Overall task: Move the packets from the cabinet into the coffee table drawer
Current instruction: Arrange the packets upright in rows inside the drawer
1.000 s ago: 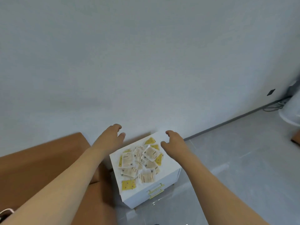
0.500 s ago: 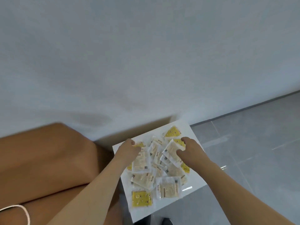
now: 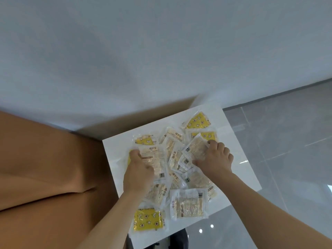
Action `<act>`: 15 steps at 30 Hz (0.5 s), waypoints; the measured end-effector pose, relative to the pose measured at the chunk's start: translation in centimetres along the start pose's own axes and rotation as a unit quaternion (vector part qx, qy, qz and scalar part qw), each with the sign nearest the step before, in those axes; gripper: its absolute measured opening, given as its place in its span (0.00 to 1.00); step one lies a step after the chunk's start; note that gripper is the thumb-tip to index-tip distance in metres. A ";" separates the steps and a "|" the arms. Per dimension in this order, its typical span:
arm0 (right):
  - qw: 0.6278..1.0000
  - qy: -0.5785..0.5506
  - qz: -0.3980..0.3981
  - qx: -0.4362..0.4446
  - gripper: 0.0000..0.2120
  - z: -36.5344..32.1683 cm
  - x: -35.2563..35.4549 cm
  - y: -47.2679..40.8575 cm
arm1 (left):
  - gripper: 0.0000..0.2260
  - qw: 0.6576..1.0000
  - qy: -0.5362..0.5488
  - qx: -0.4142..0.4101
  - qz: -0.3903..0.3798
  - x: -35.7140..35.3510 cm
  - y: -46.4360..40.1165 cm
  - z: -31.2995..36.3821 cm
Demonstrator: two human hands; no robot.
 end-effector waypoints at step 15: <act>0.972 -0.225 -0.020 0.069 0.07 2.7 1.4 2.3 | 0.43 0.970 -0.240 0.044 0.024 -5.1 1.4 3.9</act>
Point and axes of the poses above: each hand's wrist, its own y-axis away from the middle knuckle, its own x-axis out of the back of the hand, z = x × y, the point moved 1 cm from there along -y, towards the middle knuckle, and after that the axes turned 15 degrees about -z, right-handed, at the moved point
